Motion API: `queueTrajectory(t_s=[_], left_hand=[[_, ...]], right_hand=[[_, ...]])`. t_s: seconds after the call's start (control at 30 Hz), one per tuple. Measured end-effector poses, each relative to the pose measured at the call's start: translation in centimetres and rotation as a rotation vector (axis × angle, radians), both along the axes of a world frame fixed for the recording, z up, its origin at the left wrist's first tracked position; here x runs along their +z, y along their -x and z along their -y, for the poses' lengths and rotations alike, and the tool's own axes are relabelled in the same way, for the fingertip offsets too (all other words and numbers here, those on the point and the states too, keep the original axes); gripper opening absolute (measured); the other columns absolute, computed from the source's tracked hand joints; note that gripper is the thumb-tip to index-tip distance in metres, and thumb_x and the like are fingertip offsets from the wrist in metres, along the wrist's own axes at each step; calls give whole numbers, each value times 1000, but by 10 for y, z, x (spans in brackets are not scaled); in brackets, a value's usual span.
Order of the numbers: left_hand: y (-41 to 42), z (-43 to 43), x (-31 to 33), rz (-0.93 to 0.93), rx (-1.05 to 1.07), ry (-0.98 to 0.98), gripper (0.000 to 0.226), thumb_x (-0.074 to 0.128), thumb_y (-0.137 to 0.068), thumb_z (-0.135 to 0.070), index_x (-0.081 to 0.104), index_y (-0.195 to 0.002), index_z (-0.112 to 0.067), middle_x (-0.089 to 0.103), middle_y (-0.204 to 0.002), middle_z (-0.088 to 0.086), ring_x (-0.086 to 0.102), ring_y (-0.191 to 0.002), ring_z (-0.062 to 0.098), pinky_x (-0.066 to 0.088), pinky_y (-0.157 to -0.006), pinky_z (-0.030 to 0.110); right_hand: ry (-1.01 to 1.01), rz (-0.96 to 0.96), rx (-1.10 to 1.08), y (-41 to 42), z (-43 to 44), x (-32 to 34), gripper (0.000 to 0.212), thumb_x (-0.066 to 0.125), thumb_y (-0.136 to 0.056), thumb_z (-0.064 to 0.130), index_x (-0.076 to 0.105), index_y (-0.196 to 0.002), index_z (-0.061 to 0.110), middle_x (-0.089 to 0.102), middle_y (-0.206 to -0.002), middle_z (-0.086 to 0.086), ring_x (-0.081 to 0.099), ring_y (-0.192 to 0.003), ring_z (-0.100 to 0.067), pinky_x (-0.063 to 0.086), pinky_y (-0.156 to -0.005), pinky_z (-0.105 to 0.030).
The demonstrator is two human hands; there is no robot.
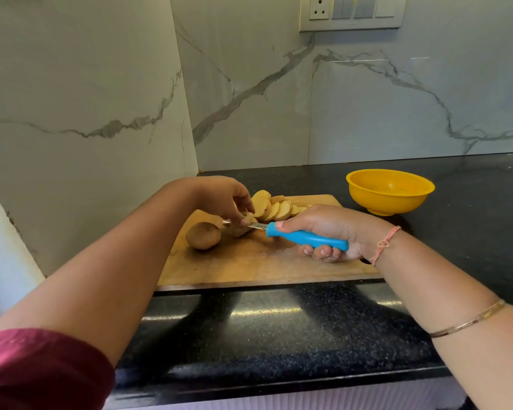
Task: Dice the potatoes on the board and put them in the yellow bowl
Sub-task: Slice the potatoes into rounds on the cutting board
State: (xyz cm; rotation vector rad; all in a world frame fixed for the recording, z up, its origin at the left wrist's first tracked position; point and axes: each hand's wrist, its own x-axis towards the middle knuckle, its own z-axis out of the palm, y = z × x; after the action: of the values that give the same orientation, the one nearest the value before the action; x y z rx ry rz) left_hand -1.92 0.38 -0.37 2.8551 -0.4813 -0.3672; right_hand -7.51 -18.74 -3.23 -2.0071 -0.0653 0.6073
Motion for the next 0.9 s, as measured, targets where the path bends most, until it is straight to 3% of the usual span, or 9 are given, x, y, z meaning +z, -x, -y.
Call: queueTrajectory(t_s=[0.1, 0.27, 0.43, 0.6, 0.77, 0.9], left_hand=[[-2, -2, 0, -25, 44, 64, 31, 61, -91, -18, 62, -122, -14, 62, -120, 3, 55, -101, 13, 46, -79, 17], [-7, 3, 0, -45, 118, 57, 34, 62, -90, -20, 62, -123, -10, 62, -117, 6, 55, -101, 18, 47, -86, 25], [-9, 0, -2, -55, 202, 109, 33, 64, -89, -22, 64, -119, -9, 63, -114, 6, 57, -99, 18, 48, -83, 24], [-10, 5, -1, -38, 271, 121, 39, 66, -87, -24, 63, -122, -6, 63, -115, 7, 58, -98, 19, 48, -83, 25], [-8, 6, -3, -24, 337, 152, 39, 68, -85, -25, 65, -118, -4, 64, -104, 6, 59, -93, 17, 48, -72, 19], [-9, 4, -8, -20, 411, 203, 38, 68, -85, -28, 66, -114, -4, 66, -107, 7, 61, -93, 17, 50, -86, 26]], right_hand=[[-13, -22, 7, 1, 1, 1, 33, 58, -89, 42, 52, -113, 19, 48, -57, -1, 34, -29, -2, 27, -28, -11], [20, 27, -12, 5, -7, -1, 21, 56, -91, 42, 51, -98, 23, 49, -59, -2, 36, -30, -3, 29, -30, -12], [57, 63, -19, 13, 2, -1, 28, 56, -91, 42, 50, -111, 23, 51, -61, -3, 36, -33, -4, 30, -32, -12], [35, 48, -32, 17, -3, 3, 18, 56, -92, 40, 51, -97, 24, 50, -63, -3, 36, -31, -3, 29, -30, -13], [21, 136, -71, 15, -30, -11, 34, 53, -94, 39, 50, -120, 17, 51, -63, -3, 39, -33, -5, 30, -31, -14], [16, 146, -76, 19, -30, -14, 41, 51, -95, 38, 46, -130, 17, 51, -62, -3, 39, -36, -5, 30, -31, -14]])
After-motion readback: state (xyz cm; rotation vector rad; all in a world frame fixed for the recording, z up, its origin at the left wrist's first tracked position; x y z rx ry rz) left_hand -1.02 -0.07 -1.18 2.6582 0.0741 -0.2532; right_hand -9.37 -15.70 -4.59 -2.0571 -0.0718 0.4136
